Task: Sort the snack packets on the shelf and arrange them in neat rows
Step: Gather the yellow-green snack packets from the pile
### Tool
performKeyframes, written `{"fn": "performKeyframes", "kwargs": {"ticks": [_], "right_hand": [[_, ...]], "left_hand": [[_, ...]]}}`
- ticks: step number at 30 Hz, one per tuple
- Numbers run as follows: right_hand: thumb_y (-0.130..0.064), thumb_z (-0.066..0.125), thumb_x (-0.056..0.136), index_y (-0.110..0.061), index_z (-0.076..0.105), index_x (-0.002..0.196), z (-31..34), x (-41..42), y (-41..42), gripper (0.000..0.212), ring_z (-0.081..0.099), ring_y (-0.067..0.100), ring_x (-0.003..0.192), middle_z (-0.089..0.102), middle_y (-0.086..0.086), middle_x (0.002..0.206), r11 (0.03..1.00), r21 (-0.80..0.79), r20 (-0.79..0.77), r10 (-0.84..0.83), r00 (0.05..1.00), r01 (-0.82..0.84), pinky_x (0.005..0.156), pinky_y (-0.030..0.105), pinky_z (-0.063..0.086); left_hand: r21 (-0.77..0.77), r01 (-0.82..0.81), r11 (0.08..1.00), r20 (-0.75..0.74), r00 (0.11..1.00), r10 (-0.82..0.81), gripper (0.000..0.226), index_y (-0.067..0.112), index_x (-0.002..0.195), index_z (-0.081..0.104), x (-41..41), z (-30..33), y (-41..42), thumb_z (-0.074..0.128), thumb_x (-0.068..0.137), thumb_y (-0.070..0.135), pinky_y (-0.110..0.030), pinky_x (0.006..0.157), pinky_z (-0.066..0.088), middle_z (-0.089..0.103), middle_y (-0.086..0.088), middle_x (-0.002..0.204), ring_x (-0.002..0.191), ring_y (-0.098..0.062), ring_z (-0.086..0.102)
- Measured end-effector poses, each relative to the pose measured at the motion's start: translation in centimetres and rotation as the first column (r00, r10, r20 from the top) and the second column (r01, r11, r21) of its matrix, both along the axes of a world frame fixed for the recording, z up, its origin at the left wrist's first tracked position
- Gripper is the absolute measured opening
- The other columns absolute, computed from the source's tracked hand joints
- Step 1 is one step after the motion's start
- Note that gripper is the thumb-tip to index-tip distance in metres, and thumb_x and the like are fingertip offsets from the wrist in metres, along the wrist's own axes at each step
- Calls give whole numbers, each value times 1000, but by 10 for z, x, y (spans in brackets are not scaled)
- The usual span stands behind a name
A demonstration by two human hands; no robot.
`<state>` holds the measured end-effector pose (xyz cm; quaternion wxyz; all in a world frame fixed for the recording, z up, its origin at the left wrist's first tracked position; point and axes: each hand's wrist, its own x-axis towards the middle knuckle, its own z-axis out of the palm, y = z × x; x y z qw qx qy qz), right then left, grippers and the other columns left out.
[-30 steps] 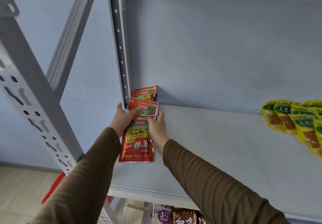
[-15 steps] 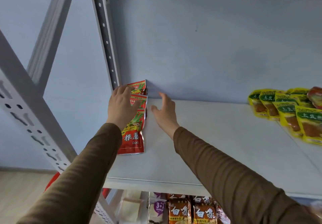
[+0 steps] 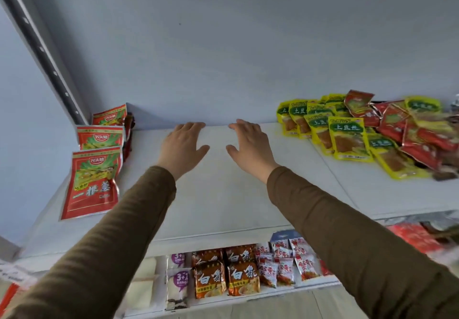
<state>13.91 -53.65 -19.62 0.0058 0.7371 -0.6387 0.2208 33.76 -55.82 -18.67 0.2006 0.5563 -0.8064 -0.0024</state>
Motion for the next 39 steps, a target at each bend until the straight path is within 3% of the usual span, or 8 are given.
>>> {"fn": "performKeyframes", "kwargs": {"ticks": [11,24,29,33,36,39], "right_hand": [[-38,60,94,-23,44,146,0,-195,54,56,34,27,139,39,0,155,999,19,-80,-34,996,36,106,43,37],[-36,61,94,-19,51,139,-7,-299,46,49,43,30,131,52,2,143,992,46,-62,-111,992,114,105,46,41],[-43,58,96,-17,40,150,-7,-339,30,62,35,31,140,45,5,152,979,114,-61,-163,985,169,112,46,36],[-55,58,94,-12,21,158,-6,-371,9,86,28,37,144,36,11,159,958,198,-106,-188,976,207,116,45,29],[-71,55,88,-13,5,161,-8,-389,-7,106,29,40,142,35,17,157,936,274,-181,-175,968,220,114,46,33],[-76,53,85,-14,-1,161,-14,-398,-24,112,32,39,141,35,20,156,938,303,-212,-109,971,171,110,46,39]], "left_hand": [[112,52,992,-32,998,-48,66,23,155,38,-196,-12,40,61,97,45,-42,109,39,44,-1,157,143,-25,40],[131,123,984,-97,989,-110,67,23,154,39,-291,-17,14,65,96,44,-44,103,44,49,-5,151,137,-28,45],[187,122,975,-115,988,-101,68,22,154,39,-324,-23,2,65,96,45,-47,106,44,43,-6,156,141,-29,43],[224,91,970,-172,984,-52,73,22,156,36,-349,-26,-13,69,94,43,-48,110,43,44,-7,157,144,-29,41],[269,40,962,-215,976,19,74,16,155,35,-370,-30,-26,71,94,37,-49,113,40,43,-13,155,143,-35,41],[345,-35,938,-275,952,137,81,11,158,29,-392,-33,-39,72,94,37,-48,118,31,34,-21,159,147,-39,33]]}}
